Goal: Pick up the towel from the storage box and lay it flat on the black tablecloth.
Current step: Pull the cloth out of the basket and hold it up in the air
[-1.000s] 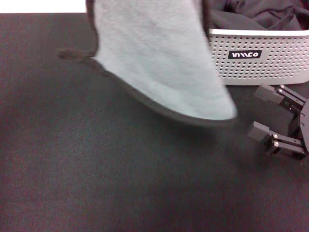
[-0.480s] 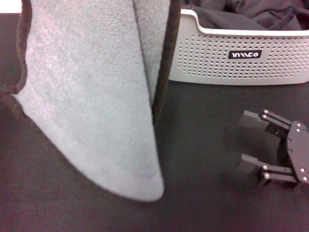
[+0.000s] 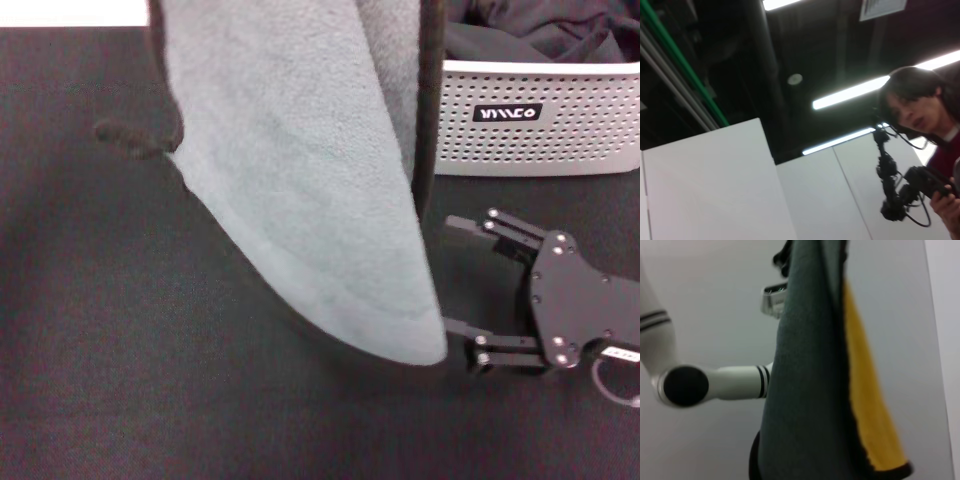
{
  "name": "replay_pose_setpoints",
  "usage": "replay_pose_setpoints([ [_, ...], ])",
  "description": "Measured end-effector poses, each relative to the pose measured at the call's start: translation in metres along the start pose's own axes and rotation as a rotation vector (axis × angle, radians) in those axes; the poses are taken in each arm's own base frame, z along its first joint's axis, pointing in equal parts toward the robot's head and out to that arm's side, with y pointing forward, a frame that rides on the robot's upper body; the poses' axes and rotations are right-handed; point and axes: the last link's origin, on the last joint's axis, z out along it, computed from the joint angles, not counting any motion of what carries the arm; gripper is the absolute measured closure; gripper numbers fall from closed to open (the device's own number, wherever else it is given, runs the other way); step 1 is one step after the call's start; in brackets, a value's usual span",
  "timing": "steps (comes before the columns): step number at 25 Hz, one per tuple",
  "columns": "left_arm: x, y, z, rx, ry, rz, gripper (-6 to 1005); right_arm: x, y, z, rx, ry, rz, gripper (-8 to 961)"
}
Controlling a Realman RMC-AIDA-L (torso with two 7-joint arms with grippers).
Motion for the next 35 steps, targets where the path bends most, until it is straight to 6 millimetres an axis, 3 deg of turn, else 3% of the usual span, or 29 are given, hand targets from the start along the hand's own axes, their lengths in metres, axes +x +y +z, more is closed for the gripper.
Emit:
replay_pose_setpoints([
  [10,-0.010,-0.004,0.001,0.020,0.024,-0.026,976,-0.001,-0.009,0.012,0.042,-0.018,-0.092,131],
  [15,-0.013,-0.003,0.003,0.019,0.024,-0.008,975,-0.002,-0.015,0.019,0.049,-0.018,-0.113,298],
  [18,-0.015,-0.003,0.004,0.022,0.017,-0.004,975,-0.005,-0.016,0.025,0.048,-0.035,-0.135,337],
  [23,-0.017,-0.003,0.005,0.025,0.018,0.005,974,-0.005,-0.013,0.037,0.014,-0.036,-0.160,369],
  [35,-0.017,-0.009,0.007,0.050,0.019,0.011,973,-0.002,-0.008,0.038,-0.002,-0.029,-0.164,369],
])
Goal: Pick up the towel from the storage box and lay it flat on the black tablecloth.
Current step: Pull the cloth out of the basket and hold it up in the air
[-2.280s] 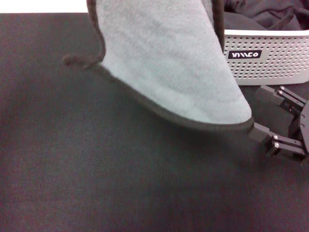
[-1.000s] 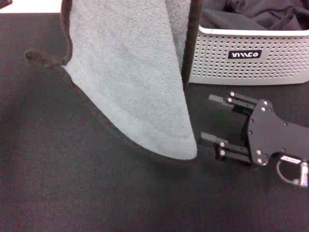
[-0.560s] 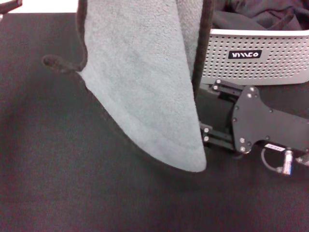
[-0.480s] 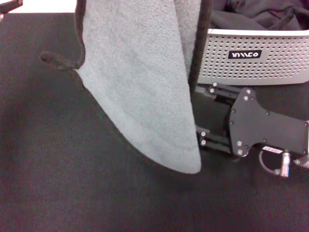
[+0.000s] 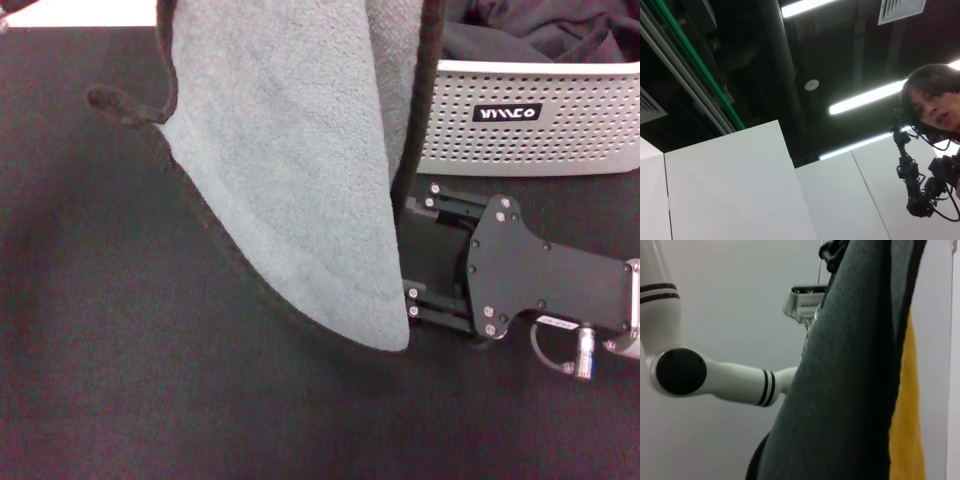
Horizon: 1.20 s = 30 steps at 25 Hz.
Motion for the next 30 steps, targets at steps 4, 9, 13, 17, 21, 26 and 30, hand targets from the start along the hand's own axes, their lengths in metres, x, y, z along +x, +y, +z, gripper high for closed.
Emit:
replay_pose_setpoints([
  [4,-0.001,0.000,0.000,0.000,-0.001,-0.005,973,-0.005,-0.003,0.002,0.021,-0.034,-0.038,369],
  [9,-0.002,0.000,0.000,0.001,-0.002,-0.008,972,-0.007,-0.004,0.002,0.023,-0.043,-0.062,410],
  [13,-0.002,0.001,0.000,0.000,-0.003,-0.010,972,-0.008,-0.005,0.002,0.026,-0.044,-0.079,606],
  [17,-0.004,0.001,0.000,-0.001,-0.007,-0.015,971,-0.008,-0.006,0.002,0.033,-0.044,-0.091,657],
  [21,-0.005,0.001,0.001,-0.002,-0.009,-0.017,971,-0.007,-0.008,0.001,0.047,-0.039,-0.092,693],
  [26,-0.006,0.002,0.002,-0.011,-0.011,-0.023,970,-0.006,-0.011,0.002,0.060,-0.026,-0.093,730],
  [30,-0.006,0.003,0.003,-0.014,-0.011,-0.024,970,-0.004,-0.012,0.003,0.065,-0.013,-0.094,761],
])
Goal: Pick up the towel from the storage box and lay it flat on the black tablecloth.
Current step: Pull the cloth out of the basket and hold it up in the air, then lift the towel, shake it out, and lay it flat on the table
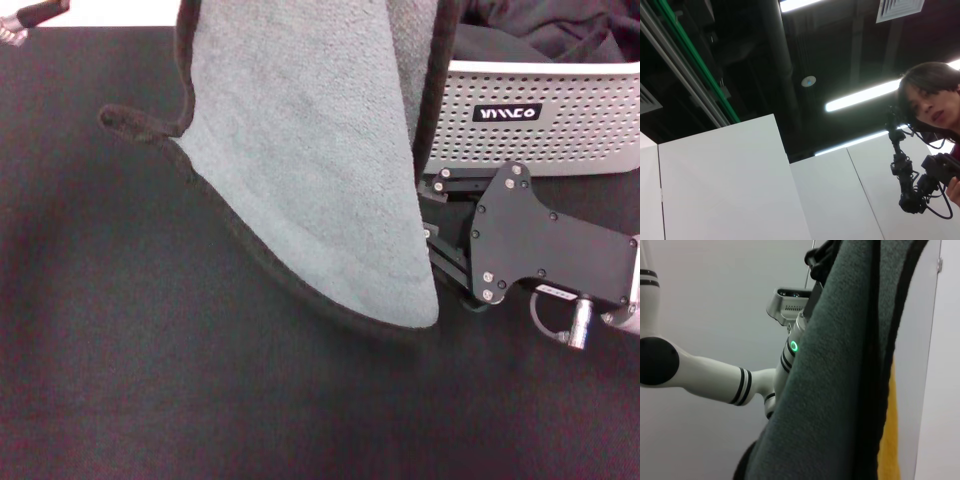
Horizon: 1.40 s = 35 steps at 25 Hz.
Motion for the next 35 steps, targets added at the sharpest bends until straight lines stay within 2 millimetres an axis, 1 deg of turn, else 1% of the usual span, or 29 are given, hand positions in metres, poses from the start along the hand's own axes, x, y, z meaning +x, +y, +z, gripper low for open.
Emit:
replay_pose_setpoints([
  [10,-0.001,0.001,-0.001,0.003,-0.006,-0.005,969,0.000,-0.001,0.000,0.001,0.000,-0.002,840],
  [14,-0.005,0.002,-0.003,0.007,-0.027,-0.017,968,0.000,0.001,-0.002,0.007,-0.002,-0.010,919],
  [15,-0.008,0.003,-0.005,0.010,-0.035,-0.022,968,-0.001,0.001,-0.003,0.011,-0.010,-0.015,939],
  [19,-0.017,0.009,-0.016,0.043,-0.051,-0.020,968,-0.008,0.001,-0.011,0.045,-0.056,-0.019,941],
  [23,-0.031,0.022,-0.033,0.087,-0.080,0.002,968,-0.021,-0.004,-0.030,0.112,-0.124,-0.040,940],
  [25,-0.039,0.030,-0.038,0.092,-0.105,0.009,967,-0.024,-0.007,-0.033,0.127,-0.137,-0.043,940],
  [26,-0.043,0.035,-0.040,0.091,-0.116,0.006,967,-0.033,-0.016,-0.040,0.154,-0.162,-0.046,940],
  [29,-0.058,0.048,-0.044,0.088,-0.135,0.000,966,-0.042,-0.026,-0.042,0.147,-0.170,-0.050,939],
  [30,-0.065,0.054,-0.046,0.087,-0.139,-0.007,965,-0.046,-0.030,-0.042,0.144,-0.170,-0.057,939],
  [35,-0.093,0.075,-0.050,0.088,-0.148,-0.015,960,-0.060,-0.048,-0.034,0.115,-0.127,-0.097,939],
])
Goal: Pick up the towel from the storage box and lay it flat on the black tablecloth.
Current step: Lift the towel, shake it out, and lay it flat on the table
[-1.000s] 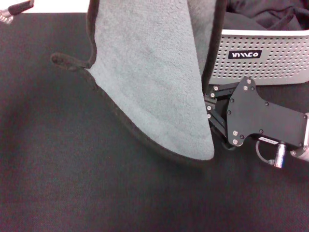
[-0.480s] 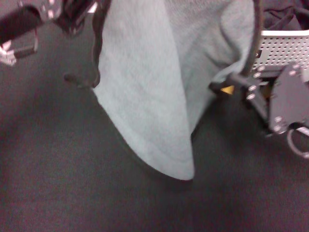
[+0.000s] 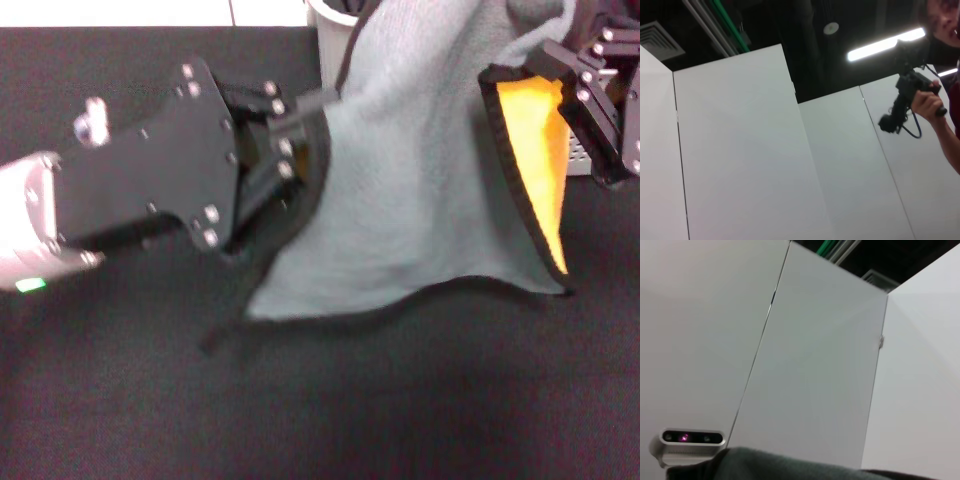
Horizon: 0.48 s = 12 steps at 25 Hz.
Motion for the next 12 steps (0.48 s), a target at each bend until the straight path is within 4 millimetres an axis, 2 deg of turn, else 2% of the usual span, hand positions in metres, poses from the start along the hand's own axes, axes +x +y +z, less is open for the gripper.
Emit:
replay_pose_setpoints([
  [8,-0.039,0.031,-0.005,0.055,-0.024,0.030,909,-0.020,-0.017,0.020,-0.071,0.173,-0.077,939],
  [12,-0.053,0.039,-0.006,0.084,-0.043,0.076,900,-0.025,-0.019,0.032,-0.092,0.235,-0.113,939],
])
